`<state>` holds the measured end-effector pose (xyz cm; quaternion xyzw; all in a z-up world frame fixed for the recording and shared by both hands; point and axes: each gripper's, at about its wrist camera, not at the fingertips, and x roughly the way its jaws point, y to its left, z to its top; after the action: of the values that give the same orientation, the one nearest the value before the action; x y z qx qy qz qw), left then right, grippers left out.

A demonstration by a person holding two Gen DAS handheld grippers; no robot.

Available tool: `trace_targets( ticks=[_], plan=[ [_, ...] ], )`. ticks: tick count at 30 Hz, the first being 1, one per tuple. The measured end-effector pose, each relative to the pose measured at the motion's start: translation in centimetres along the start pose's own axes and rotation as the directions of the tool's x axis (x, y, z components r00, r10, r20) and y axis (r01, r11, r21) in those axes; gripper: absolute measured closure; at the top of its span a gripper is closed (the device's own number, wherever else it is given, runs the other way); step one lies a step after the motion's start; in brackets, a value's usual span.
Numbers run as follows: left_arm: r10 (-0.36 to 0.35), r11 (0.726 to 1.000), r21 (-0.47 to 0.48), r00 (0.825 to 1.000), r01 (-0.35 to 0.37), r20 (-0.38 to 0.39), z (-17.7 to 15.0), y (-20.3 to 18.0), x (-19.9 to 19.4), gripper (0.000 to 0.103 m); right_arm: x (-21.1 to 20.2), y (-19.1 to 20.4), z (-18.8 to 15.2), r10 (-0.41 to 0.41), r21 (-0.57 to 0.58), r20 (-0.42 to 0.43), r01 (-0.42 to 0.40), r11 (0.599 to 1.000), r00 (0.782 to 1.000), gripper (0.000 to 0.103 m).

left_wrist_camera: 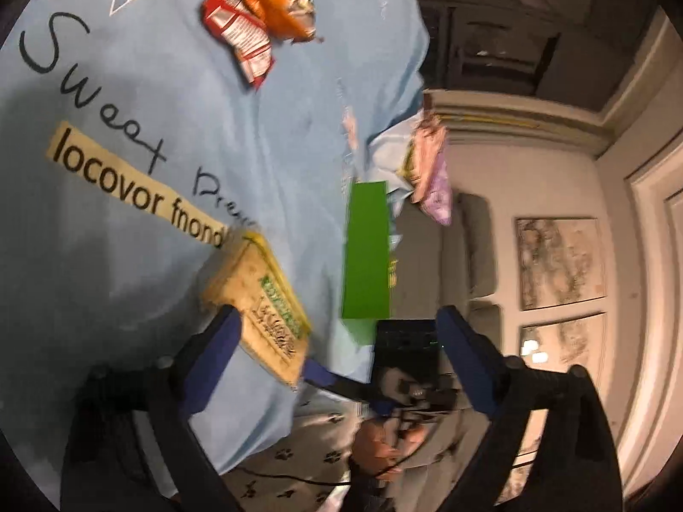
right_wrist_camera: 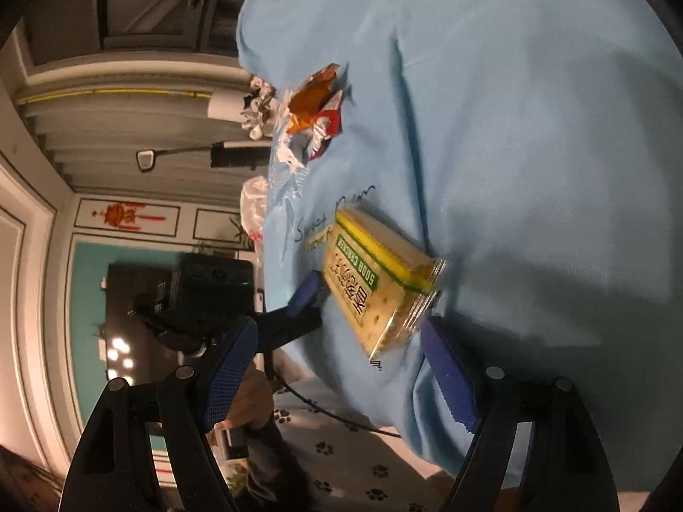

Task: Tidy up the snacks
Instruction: 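Lower the cracker bar onto the sheet and open the right gripper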

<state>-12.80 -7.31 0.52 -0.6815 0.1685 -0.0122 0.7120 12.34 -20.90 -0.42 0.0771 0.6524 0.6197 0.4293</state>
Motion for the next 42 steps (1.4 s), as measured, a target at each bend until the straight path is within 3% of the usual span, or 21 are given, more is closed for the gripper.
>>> trace_targets(
  ticks=[7,9,10,12,15,18,20,23,26,29,31,33,35,36,39,42],
  plan=[
    [0.126,0.99,0.063,0.991,-0.123,-0.051,-0.1,-1.3,1.2,0.015,0.7,0.1,0.2,-0.08,0.05,0.015,0.079,0.996,0.997,0.023],
    [0.247,0.969,0.047,0.967,-0.244,-0.056,-0.1,-1.1,1.5,0.032,0.8,0.1,0.4,-0.089,0.071,0.025,0.087,0.994,0.996,0.023],
    [0.271,0.962,0.04,0.962,-0.269,-0.042,-0.1,-0.8,1.2,0.039,0.8,-0.1,0.5,-0.091,0.089,0.033,0.088,0.992,0.995,0.023],
    [0.279,0.96,0.029,0.96,-0.279,-0.014,-0.2,-0.8,1.0,0.037,1.0,-0.2,0.8,-0.097,0.109,0.04,0.093,0.99,0.994,0.023],
    [0.261,0.965,-0.012,0.965,-0.261,0.012,0.1,-0.8,1.1,0.027,1.3,-0.1,0.9,-0.115,0.111,0.053,0.109,0.988,0.992,0.024],
    [0.262,0.964,-0.058,0.963,-0.258,0.071,0.6,-0.7,1.3,0.021,0.9,-0.5,0.4,-0.144,0.128,0.08,0.134,0.983,0.986,0.037],
    [0.285,0.958,-0.016,0.956,-0.285,0.061,0.9,-1.1,2.1,0.014,0.6,-1.1,0.4,-0.147,0.157,0.094,0.131,0.979,0.985,0.053],
    [0.302,0.952,0.036,0.951,-0.305,0.062,1.0,-2.1,3.3,0.0,0.2,-2.2,0.5,-0.128,0.197,0.102,0.107,0.975,0.986,0.063],
    [0.34,0.937,0.05,0.936,-0.345,0.089,1.1,-2.2,4.0,0.001,0.1,-2.2,0.6,-0.127,0.199,0.097,0.106,0.974,0.987,0.063],
    [0.325,0.944,0.035,0.942,-0.329,0.086,0.9,-2.0,4.0,0.003,0.3,-2.1,0.7,-0.134,0.209,0.095,0.112,0.971,0.986,0.063],
    [0.328,0.943,0.018,0.94,-0.331,0.096,1.0,-1.7,3.5,0.01,0.3,-2.1,0.8,-0.141,0.223,0.099,0.116,0.968,0.985,0.063],
    [0.355,0.933,0.023,0.927,-0.36,0.118,1.0,-1.4,3.1,0.028,0.6,-2.0,0.9,-0.153,0.222,0.102,0.128,0.967,0.983,0.063],
    [0.4,0.911,0.044,0.905,-0.41,0.142,1.2,-0.9,3.1,0.068,0.7,-1.6,1.0,-0.17,0.208,0.107,0.145,0.967,0.98,0.063],
    [0.418,0.903,0.038,0.896,-0.428,0.15,1.3,-0.4,3.1,0.076,0.8,-1.4,1.0,-0.179,0.199,0.111,0.154,0.968,0.978,0.063],
    [0.342,0.939,-0.026,0.926,-0.342,0.161,2.0,1.1,2.7,0.079,0.9,-1.3,1.0,-0.194,0.181,0.116,0.171,0.968,0.974,0.063],
    [0.337,0.94,-0.015,0.927,-0.339,0.166,2.3,1.1,2.8,0.081,0.8,-1.5,1.1,-0.199,0.194,0.126,0.172,0.966,0.972,0.067]
  ],
)
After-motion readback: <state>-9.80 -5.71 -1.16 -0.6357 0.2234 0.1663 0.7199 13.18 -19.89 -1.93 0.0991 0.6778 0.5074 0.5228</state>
